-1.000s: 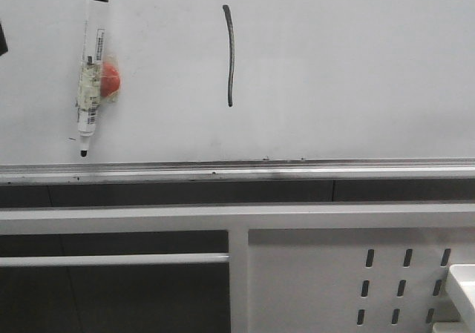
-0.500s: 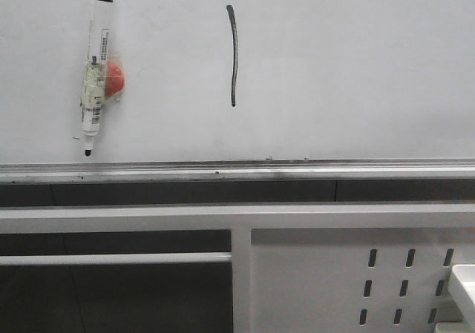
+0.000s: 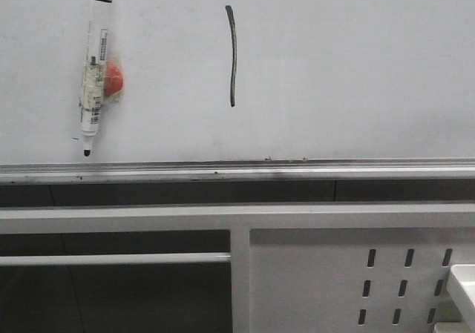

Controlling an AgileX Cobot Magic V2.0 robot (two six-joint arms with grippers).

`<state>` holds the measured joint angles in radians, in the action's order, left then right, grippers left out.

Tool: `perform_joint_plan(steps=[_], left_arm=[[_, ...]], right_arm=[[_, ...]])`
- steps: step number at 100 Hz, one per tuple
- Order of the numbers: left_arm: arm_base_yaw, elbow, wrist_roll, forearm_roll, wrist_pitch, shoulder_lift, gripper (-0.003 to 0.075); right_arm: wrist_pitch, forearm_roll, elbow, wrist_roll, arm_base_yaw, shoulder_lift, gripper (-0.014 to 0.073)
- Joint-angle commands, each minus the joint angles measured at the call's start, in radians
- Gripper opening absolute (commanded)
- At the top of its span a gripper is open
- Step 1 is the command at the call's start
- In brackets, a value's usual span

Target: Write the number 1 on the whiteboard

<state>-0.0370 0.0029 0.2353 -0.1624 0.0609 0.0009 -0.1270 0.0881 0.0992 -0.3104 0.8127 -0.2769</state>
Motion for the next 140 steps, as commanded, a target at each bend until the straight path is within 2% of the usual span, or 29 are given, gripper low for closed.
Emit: perform_joint_plan(steps=[1,18,48,64,140], left_arm=[[0.059,0.034,-0.012,-0.015,0.042,-0.021,-0.0020],[0.120,0.036,-0.012,-0.021,0.183,-0.023,-0.0020],[0.118,0.036,-0.023,-0.029,0.206,-0.027,-0.0020],[0.112,0.036,-0.235,0.139,0.204,-0.027,-0.0020],[0.100,0.036,-0.235,0.134,0.210,-0.027,-0.0020]], right_arm=[[-0.087,0.005,0.025,-0.001,-0.008,-0.007,-0.0050],[-0.087,0.005,0.025,-0.001,-0.008,-0.007,-0.0050],[-0.087,0.005,0.025,-0.001,-0.008,-0.007,-0.0050],[-0.087,0.005,0.025,-0.001,-0.008,-0.007,-0.0050],[-0.087,0.014,0.025,-0.011,-0.008,-0.007,-0.0050]])
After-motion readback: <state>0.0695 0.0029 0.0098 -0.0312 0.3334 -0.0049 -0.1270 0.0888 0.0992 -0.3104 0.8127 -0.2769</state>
